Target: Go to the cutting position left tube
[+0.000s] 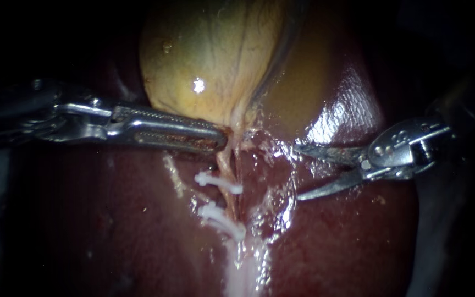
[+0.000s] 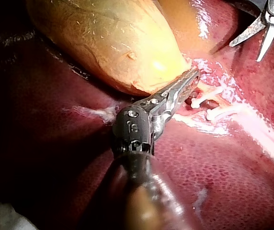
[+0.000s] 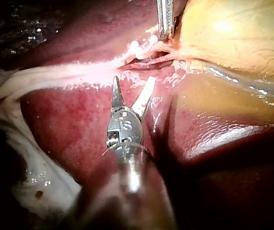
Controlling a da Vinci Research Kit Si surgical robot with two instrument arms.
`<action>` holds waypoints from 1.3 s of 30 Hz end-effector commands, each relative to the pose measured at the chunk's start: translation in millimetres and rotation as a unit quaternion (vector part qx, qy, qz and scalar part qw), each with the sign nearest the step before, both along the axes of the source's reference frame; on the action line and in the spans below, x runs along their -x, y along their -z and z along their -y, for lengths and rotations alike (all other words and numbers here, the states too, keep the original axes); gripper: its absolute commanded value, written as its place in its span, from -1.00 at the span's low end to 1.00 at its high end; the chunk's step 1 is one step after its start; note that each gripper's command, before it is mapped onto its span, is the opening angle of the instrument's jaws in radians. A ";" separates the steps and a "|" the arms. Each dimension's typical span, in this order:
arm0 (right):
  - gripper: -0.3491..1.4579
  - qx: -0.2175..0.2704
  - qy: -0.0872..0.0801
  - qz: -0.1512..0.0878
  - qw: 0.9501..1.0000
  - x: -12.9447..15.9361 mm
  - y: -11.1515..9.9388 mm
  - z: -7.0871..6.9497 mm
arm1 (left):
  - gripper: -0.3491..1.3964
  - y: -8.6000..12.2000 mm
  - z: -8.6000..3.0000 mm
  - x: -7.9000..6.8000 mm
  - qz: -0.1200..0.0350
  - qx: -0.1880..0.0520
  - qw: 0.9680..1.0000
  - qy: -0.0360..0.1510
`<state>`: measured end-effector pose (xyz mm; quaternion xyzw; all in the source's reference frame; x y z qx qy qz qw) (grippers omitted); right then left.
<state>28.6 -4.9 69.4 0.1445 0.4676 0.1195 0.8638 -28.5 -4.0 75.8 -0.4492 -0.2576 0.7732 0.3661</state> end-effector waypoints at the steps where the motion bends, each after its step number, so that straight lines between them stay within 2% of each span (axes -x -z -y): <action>1: 0.97 0.000 0.000 0.000 1.000 0.0 0.0 0.0 | -1.00 0.2 0.0 -0.1 0.001 0.000 1.000 -0.001; 7: 0.97 0.001 0.000 0.000 1.000 -0.2 -0.2 0.2 | -1.00 2.9 0.1 -1.8 0.004 -0.005 1.000 -0.004; 9: 0.97 0.003 0.002 -0.002 1.000 -0.3 -0.2 0.2 | -1.00 4.4 -0.2 -2.6 0.001 -0.005 1.000 0.001; 12: 0.97 0.003 0.001 -0.003 1.000 -0.4 -0.1 0.2 | -1.00 6.1 -0.6 -3.5 0.005 -0.006 1.000 0.007; 15: 0.97 -0.001 0.000 -0.005 1.000 -0.5 -0.1 0.2 | -1.00 7.0 -0.6 -3.8 0.003 0.000 1.000 0.008; 22: 0.97 -0.008 -0.001 -0.008 1.000 -1.6 -0.1 1.1 | -1.00 7.1 -0.4 -3.7 0.004 0.001 1.000 0.009; 31: 0.97 -0.021 0.005 -0.019 1.000 -6.8 -2.4 4.9 | -1.00 6.8 -0.3 -3.4 0.003 0.001 1.000 0.010; 39: 0.97 -0.025 0.010 -0.016 0.999 -10.3 -4.6 6.9 | -1.00 6.9 -0.3 -3.4 0.003 0.001 1.000 0.010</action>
